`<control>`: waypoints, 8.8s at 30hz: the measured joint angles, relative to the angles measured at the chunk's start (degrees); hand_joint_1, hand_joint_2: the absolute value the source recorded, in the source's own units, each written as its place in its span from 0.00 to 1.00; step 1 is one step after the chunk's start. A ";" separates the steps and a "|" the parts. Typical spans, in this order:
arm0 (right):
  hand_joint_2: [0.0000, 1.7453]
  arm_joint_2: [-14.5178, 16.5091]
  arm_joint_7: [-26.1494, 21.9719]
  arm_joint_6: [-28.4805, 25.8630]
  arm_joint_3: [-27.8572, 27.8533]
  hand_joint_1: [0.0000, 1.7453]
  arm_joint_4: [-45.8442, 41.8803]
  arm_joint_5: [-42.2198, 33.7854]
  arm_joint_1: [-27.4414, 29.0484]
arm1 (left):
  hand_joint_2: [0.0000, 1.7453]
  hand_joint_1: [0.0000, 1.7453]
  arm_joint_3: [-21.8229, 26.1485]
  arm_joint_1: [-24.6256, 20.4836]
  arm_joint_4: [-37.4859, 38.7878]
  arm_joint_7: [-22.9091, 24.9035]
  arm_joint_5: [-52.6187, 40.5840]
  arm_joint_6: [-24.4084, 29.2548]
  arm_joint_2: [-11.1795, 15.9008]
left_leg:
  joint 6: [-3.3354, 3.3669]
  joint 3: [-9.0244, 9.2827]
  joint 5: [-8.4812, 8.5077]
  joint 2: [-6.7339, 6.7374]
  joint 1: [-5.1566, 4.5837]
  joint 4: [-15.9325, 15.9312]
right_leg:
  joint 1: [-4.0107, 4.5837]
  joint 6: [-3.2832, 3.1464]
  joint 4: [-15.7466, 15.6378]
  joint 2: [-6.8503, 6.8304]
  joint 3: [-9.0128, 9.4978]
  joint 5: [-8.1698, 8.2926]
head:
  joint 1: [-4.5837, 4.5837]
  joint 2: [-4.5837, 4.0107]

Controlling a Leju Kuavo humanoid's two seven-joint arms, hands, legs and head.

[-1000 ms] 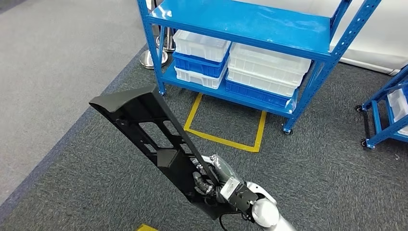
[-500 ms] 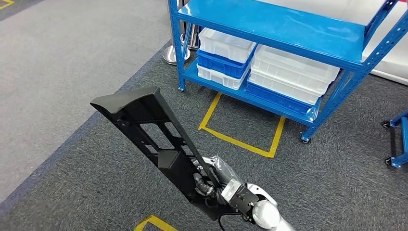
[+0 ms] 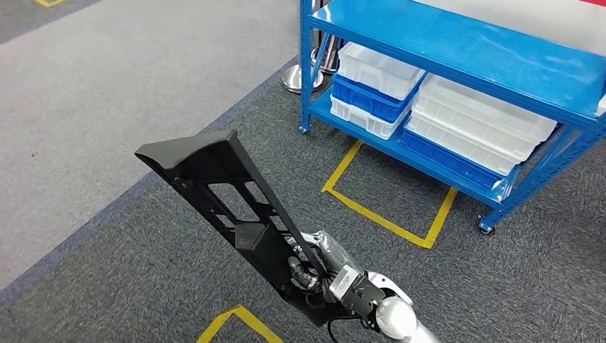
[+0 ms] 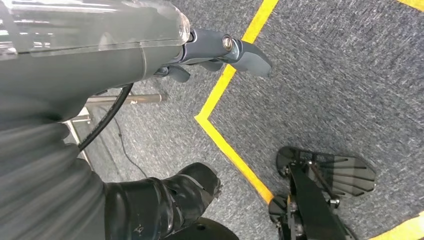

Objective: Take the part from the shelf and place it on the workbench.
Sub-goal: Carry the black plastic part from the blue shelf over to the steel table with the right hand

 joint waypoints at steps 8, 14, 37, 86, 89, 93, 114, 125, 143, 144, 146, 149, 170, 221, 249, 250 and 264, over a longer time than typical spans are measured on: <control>1.00 -0.21 -0.02 0.01 -0.29 0.97 -0.29 0.14 0.28 | 1.00 0.00 -0.36 0.01 0.00 0.09 -0.02 0.01 0.00 | 2.00 -0.39 1.22 -4.16 0.41 -0.81 | -0.38 1.43 13.44 4.63 -5.83 -7.65 | 0.09 0.00; 1.00 -0.58 -0.04 -0.02 -0.58 0.97 -0.48 0.49 0.90 | 1.00 0.00 -0.94 -0.02 0.00 0.20 -0.21 -0.04 -0.02 | 1.35 -0.97 1.05 -8.04 0.33 0.31 | -0.55 0.66 2.55 8.22 -1.16 -0.32 | 0.09 0.00; 1.00 -1.32 -0.14 -0.03 -0.76 0.97 -2.03 0.59 2.35 | 1.00 0.00 -2.19 -0.11 0.04 0.93 -0.65 2.25 0.15 | 1.83 -0.58 1.72 -3.57 0.31 -1.05 | 0.06 0.98 8.06 3.91 -3.09 -5.44 | -0.15 0.00; 1.00 -1.87 -0.07 -0.04 -0.76 0.97 -2.87 0.82 3.16 | 1.00 0.00 -2.46 -0.02 0.04 0.44 0.02 0.92 0.17 | -0.77 -5.92 -3.33 -4.75 0.26 9.21 | -0.33 -1.40 -0.24 4.73 -0.14 0.65 | -0.34 0.00; 1.00 -1.87 -0.06 0.00 -0.76 0.97 -2.84 0.83 3.23 | 1.00 0.00 -2.46 0.01 0.04 0.19 0.05 0.90 0.17 | -1.46 -9.23 -5.05 -3.77 0.75 15.79 | -0.16 -1.52 -0.16 2.58 -0.09 0.38 | -0.33 0.00; 1.00 -1.87 -0.07 0.02 -0.76 0.97 -2.85 0.83 3.17 | 1.00 0.00 -2.46 0.04 0.04 0.11 0.09 0.91 0.19 | -1.16 -2.38 0.95 -0.99 0.71 2.66 | 0.05 -0.78 0.07 0.24 0.40 -0.30 | -0.31 0.00; 1.00 -2.02 -0.10 0.07 -0.76 0.97 -2.84 0.84 2.98 | 1.00 0.00 -2.46 0.41 0.05 0.05 0.09 0.87 0.26 | -0.50 -2.34 0.96 -9.22 0.41 1.32 | -0.43 -0.71 0.42 6.78 -0.83 0.80 | -0.30 0.00; 1.00 -2.02 -0.13 0.19 -0.76 0.97 -2.80 0.83 2.93 | 1.00 0.00 -2.45 0.09 0.04 -0.04 0.09 0.89 0.24 | -0.30 -0.92 1.35 0.73 -0.19 0.42 | 0.47 -0.66 0.10 -0.51 0.24 -0.05 | -0.48 0.00; 1.00 -2.29 -0.09 0.25 -0.74 0.97 -2.75 0.83 2.85 | 1.00 0.00 -2.18 0.31 0.04 0.02 0.09 0.71 0.25 | 0.23 -1.54 1.63 -9.73 0.14 0.18 | -0.24 -0.34 0.81 7.76 -1.16 0.75 | -0.32 0.00; 1.00 -2.27 -0.09 0.25 -0.74 0.97 -2.77 0.83 2.82 | 1.00 0.00 -2.18 0.38 0.04 0.02 0.09 0.71 0.24 | -0.04 -1.73 1.33 -9.02 0.12 0.57 | -0.30 -0.73 0.45 7.20 -0.87 0.89 | -0.34 0.00; 1.00 -2.24 -0.10 0.25 -0.74 0.97 -2.82 0.83 2.76 | 1.00 0.00 -2.18 0.25 0.04 0.02 0.09 0.71 0.23 | -0.49 -3.63 -1.05 -6.24 0.09 4.66 | -0.45 -1.41 -0.17 5.79 -0.38 1.07 | -0.40 0.00; 1.00 -2.25 -0.08 0.26 -0.74 0.97 -2.83 0.83 2.84 | 1.00 0.00 -2.18 0.05 0.04 0.02 0.09 0.71 0.22 | -1.10 -9.09 -5.43 -3.93 0.34 15.34 | -0.20 -1.79 -0.22 3.59 -0.17 0.74 | -0.43 0.00; 1.00 -2.38 -0.15 0.68 -0.74 0.97 -2.96 0.64 2.78 | 1.00 0.00 -1.84 0.04 0.04 -0.30 0.09 0.42 0.22 | 1.74 -0.05 0.27 -5.17 -0.18 0.53 | -0.01 0.41 3.04 5.40 -3.46 1.76 | -0.20 0.00; 1.00 -2.32 -0.51 2.11 -0.73 0.97 -3.03 -0.21 2.36 | 1.00 0.00 -1.35 0.36 0.05 -0.65 0.09 0.21 -0.02 | 1.33 -2.29 2.37 -3.54 0.12 0.27 | 0.19 0.36 0.83 5.22 4.50 -2.76 | -0.19 0.00; 1.00 -2.38 -0.85 1.01 -0.70 0.97 -3.17 2.03 2.18 | 1.00 0.00 -1.39 -0.13 0.07 -0.52 0.08 0.71 0.30 | 0.54 -0.57 -0.26 0.52 -0.51 0.48 | 0.38 -0.65 0.68 0.99 -2.13 2.19 | -0.14 0.00; 1.00 -2.37 -0.85 1.03 -0.69 0.97 -3.17 2.03 2.10 | 1.00 0.00 -1.39 -0.20 0.07 -0.54 0.07 0.71 0.31 | 0.82 -0.64 -0.42 0.43 -0.68 0.30 | 0.47 -0.33 0.68 0.45 -1.97 2.03 | -0.13 0.00; 1.00 -0.97 0.75 3.46 -0.63 0.97 -0.97 -1.71 -5.31 | 1.00 0.00 -1.56 -0.54 0.07 -0.80 -0.25 0.01 0.25 | 1.46 -1.00 1.43 -8.09 0.02 0.46 | -0.09 0.59 1.30 8.42 -1.99 1.57 | -0.04 0.00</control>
